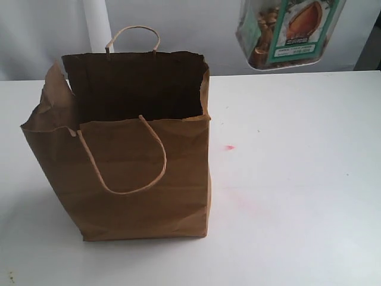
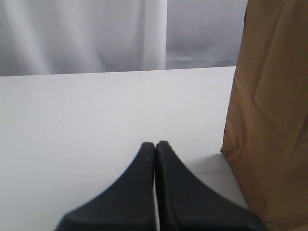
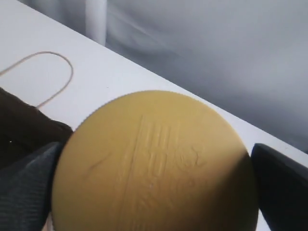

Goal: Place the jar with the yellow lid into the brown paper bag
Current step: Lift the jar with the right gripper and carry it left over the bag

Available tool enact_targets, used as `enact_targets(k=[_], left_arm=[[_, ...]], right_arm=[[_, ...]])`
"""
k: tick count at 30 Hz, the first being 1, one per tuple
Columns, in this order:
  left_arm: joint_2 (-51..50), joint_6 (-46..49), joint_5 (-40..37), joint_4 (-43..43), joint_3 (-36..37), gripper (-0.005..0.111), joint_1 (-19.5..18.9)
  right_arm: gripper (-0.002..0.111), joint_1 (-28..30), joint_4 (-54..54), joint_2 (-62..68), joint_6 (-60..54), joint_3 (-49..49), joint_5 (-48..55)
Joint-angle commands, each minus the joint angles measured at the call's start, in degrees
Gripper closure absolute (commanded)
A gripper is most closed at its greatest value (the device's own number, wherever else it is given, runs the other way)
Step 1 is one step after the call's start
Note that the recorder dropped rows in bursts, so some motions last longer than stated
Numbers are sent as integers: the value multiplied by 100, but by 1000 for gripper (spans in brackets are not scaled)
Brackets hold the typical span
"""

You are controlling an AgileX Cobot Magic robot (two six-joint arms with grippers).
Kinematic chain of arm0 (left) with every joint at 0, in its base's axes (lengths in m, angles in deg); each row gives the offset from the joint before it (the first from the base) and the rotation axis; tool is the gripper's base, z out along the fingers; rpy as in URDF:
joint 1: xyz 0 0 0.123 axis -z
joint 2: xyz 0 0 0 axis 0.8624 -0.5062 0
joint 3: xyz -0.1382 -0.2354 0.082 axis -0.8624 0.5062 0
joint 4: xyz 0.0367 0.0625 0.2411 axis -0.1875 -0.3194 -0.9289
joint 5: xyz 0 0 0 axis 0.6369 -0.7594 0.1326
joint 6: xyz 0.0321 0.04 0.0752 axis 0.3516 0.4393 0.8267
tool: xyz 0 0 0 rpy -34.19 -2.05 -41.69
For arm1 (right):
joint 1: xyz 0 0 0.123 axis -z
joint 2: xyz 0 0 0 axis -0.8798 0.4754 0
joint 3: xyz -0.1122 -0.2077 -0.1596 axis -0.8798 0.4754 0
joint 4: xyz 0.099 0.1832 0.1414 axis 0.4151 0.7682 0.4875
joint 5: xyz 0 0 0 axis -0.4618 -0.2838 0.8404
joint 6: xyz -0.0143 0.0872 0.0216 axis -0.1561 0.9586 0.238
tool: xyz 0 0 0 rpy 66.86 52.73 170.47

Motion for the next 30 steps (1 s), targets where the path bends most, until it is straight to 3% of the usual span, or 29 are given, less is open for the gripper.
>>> enact_targets(k=[1,13,21,30], left_arm=[[-17,-22,21,22,-13,106,15],[-17,-22,21,22,-13,106,15],[-17,-22,21,22,-13,106,15],[-17,-22,21,22,-13,106,15]], right_arm=[[108,-380,-100,-135,-40,-38,-625],[108,-1342,614,-111,-156,-38,-2487],[108,-1689,693,156,-417,-38,-2579],[108,-1711,800,681,-599,-38,-2363]])
